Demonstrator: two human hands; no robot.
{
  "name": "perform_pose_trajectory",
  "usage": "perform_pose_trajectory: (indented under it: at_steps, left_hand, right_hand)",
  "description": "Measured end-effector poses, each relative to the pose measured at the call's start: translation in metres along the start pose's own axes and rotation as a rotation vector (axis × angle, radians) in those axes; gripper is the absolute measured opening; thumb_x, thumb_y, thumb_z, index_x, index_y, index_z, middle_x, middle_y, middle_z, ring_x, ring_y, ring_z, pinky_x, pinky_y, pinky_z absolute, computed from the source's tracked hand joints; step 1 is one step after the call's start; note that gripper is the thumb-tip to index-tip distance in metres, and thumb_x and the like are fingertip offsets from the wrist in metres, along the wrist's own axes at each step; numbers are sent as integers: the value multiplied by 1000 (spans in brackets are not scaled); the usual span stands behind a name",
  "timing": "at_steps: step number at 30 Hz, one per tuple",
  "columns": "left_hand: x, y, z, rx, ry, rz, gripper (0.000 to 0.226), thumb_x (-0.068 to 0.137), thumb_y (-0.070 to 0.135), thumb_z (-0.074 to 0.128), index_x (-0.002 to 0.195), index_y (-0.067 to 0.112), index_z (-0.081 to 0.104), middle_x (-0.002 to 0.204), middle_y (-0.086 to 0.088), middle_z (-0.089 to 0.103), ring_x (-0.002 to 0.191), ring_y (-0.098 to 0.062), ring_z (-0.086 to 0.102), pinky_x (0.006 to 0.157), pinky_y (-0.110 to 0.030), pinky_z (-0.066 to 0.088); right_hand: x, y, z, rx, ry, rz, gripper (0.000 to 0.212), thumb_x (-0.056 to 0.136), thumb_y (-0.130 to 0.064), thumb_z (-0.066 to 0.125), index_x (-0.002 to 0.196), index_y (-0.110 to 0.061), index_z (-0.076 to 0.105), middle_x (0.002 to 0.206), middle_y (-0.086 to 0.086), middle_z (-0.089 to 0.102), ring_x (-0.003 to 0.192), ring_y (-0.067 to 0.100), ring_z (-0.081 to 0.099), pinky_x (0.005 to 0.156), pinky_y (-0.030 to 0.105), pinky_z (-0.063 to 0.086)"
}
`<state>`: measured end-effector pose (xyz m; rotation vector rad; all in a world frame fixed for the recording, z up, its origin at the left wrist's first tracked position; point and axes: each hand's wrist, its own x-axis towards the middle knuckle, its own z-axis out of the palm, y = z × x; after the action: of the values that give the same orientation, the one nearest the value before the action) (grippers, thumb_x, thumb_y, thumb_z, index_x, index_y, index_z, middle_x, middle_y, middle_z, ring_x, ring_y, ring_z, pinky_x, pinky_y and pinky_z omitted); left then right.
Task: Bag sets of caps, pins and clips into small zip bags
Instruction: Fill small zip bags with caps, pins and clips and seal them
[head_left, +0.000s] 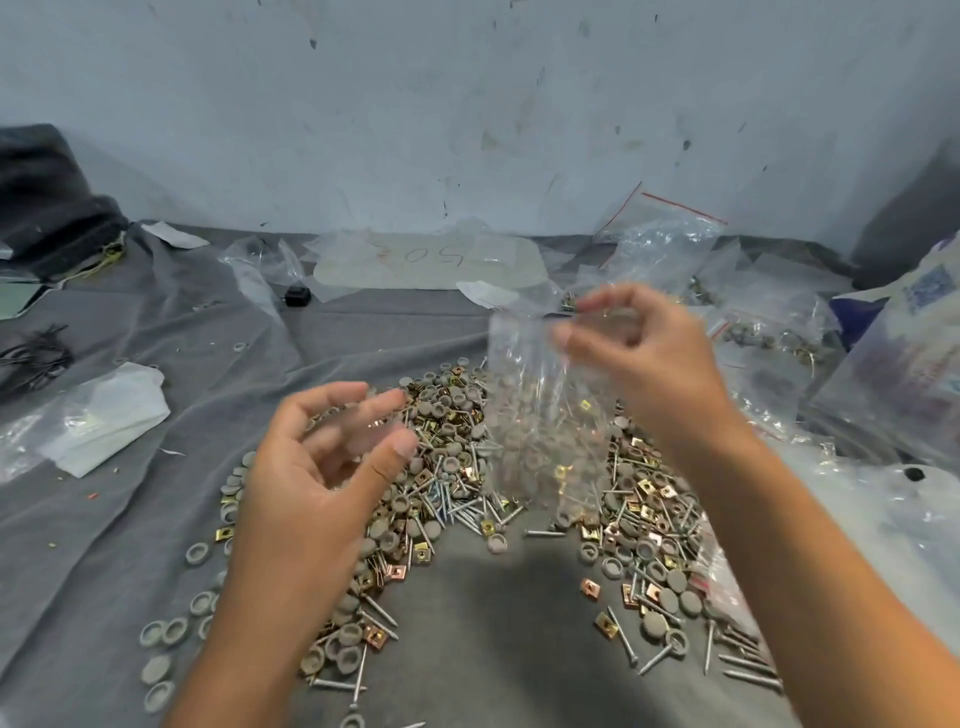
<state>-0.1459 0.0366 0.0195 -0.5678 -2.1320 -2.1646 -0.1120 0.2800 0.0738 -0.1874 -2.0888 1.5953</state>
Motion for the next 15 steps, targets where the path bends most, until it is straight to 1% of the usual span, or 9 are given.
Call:
perform_pose_trajectory:
  at_steps: [3,5,6,7,8,9,11,13,15]
  left_hand:
    - [0,-3,-2,63,-3,-9,38,80,43,72,114,38,56,112,17,73,103,-3,69,81,-22,52]
    - [-2,-4,0,79,-22,-18,36,83,42,70,115,38,55,110,18,74,100,-2,70,72,-15,54]
    - [-3,-4,1,83,-29,-19,35,83,42,69,115,37,55,109,18,74,99,-2,70,68,-12,54]
    - [-3,-3,1,82,-32,-19,36,83,43,68,116,36,55,109,18,74,98,-3,70,67,-13,54]
    - [-3,-2,2,78,-29,-21,37,82,45,67,116,35,55,109,18,74,98,-3,71,69,-15,55]
    - [-3,-2,1,73,-23,-25,39,81,48,67,116,36,55,109,18,74,98,-4,71,71,-17,55]
    - [-3,0,2,78,-14,-34,40,78,54,65,114,39,55,108,18,74,102,-4,70,82,-27,54]
    - [-3,2,3,93,-12,-42,42,76,58,63,113,40,55,108,20,74,104,-3,68,90,-35,49]
    - [-5,4,6,110,-13,-42,44,75,60,62,114,40,55,107,21,73,103,0,68,90,-34,48]
  right_hand:
    - [65,-7,-32,122,269,80,21,86,-18,81,97,-21,62,97,-2,73,84,12,72,57,14,48]
    - [96,-1,-63,220,456,208,18,88,-9,75,91,-18,59,82,0,67,64,11,63,50,18,44]
    - [101,6,-78,222,490,280,16,89,-8,71,89,-18,58,77,1,63,57,10,59,51,19,45]
    - [100,15,-92,177,479,352,15,92,-7,68,89,-17,58,78,3,62,54,8,58,53,20,48]
    - [91,26,-104,100,429,416,11,95,-7,65,93,-16,58,85,6,64,60,9,62,57,20,52]
    - [77,37,-114,-1,354,475,8,98,-7,62,102,-13,59,96,9,66,72,13,67,64,23,55]
    - [33,53,-130,-256,225,546,23,98,-10,64,121,-6,59,113,12,68,96,24,68,79,34,56]
    - [-21,62,-141,-605,120,498,29,92,-21,73,118,-13,64,113,5,70,102,24,68,82,39,54]
    - [-73,70,-146,-917,-29,493,43,85,-37,79,122,-20,65,118,-2,67,110,21,64,87,36,49]
